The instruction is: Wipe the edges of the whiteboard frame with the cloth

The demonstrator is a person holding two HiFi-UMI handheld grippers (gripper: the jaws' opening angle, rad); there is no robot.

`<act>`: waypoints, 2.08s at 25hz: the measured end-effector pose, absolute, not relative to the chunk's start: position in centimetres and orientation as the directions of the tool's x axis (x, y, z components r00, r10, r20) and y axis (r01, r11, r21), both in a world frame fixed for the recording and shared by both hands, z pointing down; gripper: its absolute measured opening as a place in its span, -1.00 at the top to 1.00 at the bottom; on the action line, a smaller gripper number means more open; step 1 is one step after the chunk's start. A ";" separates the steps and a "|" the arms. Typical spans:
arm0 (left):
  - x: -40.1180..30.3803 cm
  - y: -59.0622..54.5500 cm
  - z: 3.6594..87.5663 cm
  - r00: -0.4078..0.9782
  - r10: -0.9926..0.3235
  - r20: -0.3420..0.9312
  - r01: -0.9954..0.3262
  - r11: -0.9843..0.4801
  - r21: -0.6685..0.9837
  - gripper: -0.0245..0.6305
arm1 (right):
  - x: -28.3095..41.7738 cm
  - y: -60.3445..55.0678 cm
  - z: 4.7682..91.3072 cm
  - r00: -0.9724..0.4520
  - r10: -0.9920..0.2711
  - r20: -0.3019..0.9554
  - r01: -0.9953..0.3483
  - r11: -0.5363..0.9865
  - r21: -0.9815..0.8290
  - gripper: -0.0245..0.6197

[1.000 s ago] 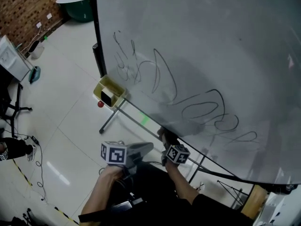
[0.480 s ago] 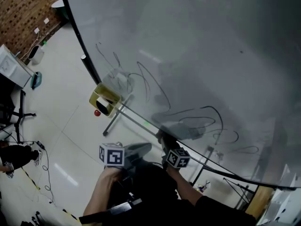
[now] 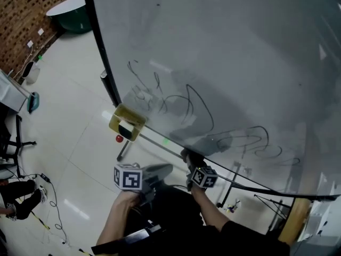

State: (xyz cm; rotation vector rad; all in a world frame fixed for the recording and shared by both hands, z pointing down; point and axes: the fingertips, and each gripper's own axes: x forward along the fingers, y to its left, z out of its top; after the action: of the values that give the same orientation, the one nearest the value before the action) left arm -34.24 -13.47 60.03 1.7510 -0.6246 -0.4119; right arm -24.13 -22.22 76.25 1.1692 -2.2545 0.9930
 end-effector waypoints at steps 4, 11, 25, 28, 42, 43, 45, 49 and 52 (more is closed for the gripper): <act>-36.6 -12.9 59.2 0.819 -0.574 0.024 -0.182 -0.219 0.959 0.93 | -24.1 -22.6 76.4 -0.485 -0.581 0.654 -0.874 0.333 -0.353 0.66; -39.5 -11.8 58.6 0.847 -0.532 -0.001 -0.160 -0.256 0.953 0.93 | -26.5 -22.8 76.8 -0.476 -0.605 0.638 -0.879 0.332 -0.341 0.65; -44.1 -10.1 58.4 0.846 -0.532 -0.031 -0.136 -0.270 0.953 0.93 | -30.7 -23.7 76.4 -0.446 -0.620 0.646 -0.895 0.289 -0.341 0.65; -45.1 -9.4 58.4 0.844 -0.535 -0.032 -0.133 -0.266 0.955 0.93 | -31.3 -23.9 76.4 -0.441 -0.626 0.643 -0.897 0.290 -0.333 0.65; -49.7 -6.1 58.1 0.821 -0.565 -0.075 -0.092 -0.261 0.961 0.93 | -35.7 -24.1 76.5 -0.434 -0.629 0.645 -0.901 0.301 -0.312 0.66; -49.9 -6.1 58.2 0.820 -0.567 -0.076 -0.089 -0.258 0.962 0.93 | -36.2 -24.1 76.5 -0.436 -0.629 0.644 -0.900 0.302 -0.314 0.65; -50.1 -6.1 58.5 0.821 -0.566 -0.077 -0.080 -0.247 0.966 0.93 | -36.9 -24.2 76.5 -0.441 -0.628 0.642 -0.897 0.303 -0.320 0.65; -50.7 -6.6 59.0 0.826 -0.560 -0.067 -0.079 -0.232 0.969 0.93 | -38.0 -24.4 76.6 -0.454 -0.626 0.634 -0.891 0.299 -0.342 0.65; -51.6 -7.4 59.4 0.831 -0.553 -0.051 -0.096 -0.233 0.968 0.93 | -38.9 -24.3 76.6 -0.460 -0.628 0.627 -0.887 0.294 -0.357 0.66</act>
State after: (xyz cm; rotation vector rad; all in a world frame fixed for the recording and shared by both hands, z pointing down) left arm -51.63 -7.37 59.39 1.7752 -0.4988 -0.4598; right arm -38.87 -24.27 76.65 1.3629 -2.2007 0.9689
